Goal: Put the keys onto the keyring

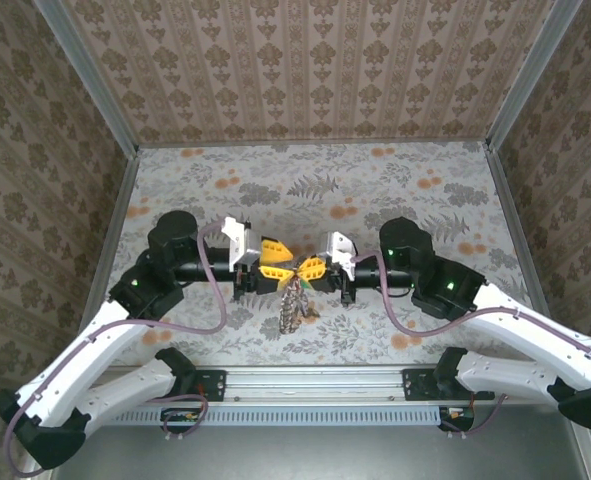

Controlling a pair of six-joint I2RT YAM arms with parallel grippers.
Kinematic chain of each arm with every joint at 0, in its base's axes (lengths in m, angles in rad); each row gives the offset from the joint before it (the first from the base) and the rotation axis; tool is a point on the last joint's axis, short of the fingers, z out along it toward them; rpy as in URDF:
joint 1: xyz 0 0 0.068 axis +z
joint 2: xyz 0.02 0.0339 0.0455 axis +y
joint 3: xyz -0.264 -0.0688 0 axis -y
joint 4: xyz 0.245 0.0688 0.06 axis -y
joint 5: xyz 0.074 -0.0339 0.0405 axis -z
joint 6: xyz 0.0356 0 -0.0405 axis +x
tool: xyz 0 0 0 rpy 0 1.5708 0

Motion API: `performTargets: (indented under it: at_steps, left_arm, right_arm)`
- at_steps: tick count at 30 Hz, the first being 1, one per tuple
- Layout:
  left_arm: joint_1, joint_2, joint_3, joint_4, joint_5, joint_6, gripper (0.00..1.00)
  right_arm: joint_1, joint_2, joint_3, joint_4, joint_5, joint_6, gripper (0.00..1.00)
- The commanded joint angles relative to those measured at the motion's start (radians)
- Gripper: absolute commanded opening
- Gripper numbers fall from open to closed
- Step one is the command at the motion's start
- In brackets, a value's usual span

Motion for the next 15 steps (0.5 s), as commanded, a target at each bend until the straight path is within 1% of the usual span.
performTargets:
  at_steps: [1, 3, 6, 8, 11, 15]
  left_arm:
    - [-0.03, 0.017, 0.082, -0.271, -0.222, 0.133, 0.4]
    - [-0.05, 0.033, 0.102, -0.317, -0.28, 0.156, 0.41]
    - [-0.068, 0.072, 0.13, -0.36, -0.312, 0.177, 0.41]
    - [-0.078, 0.097, 0.142, -0.364, -0.304, 0.186, 0.41]
    - [-0.084, 0.108, 0.152, -0.35, -0.278, 0.195, 0.42]
    - [-0.086, 0.126, 0.174, -0.342, -0.242, 0.2, 0.42]
  right_arm:
    - [0.002, 0.019, 0.085, -0.145, 0.126, -0.082, 0.0]
    - [0.003, 0.035, 0.115, -0.197, 0.15, -0.1, 0.0]
    - [0.004, 0.063, 0.159, -0.267, 0.152, -0.114, 0.0]
    - [0.005, 0.08, 0.182, -0.305, 0.139, -0.122, 0.0]
    - [0.01, 0.093, 0.191, -0.315, 0.109, -0.125, 0.0]
    - [0.015, 0.11, 0.21, -0.366, 0.102, -0.133, 0.0]
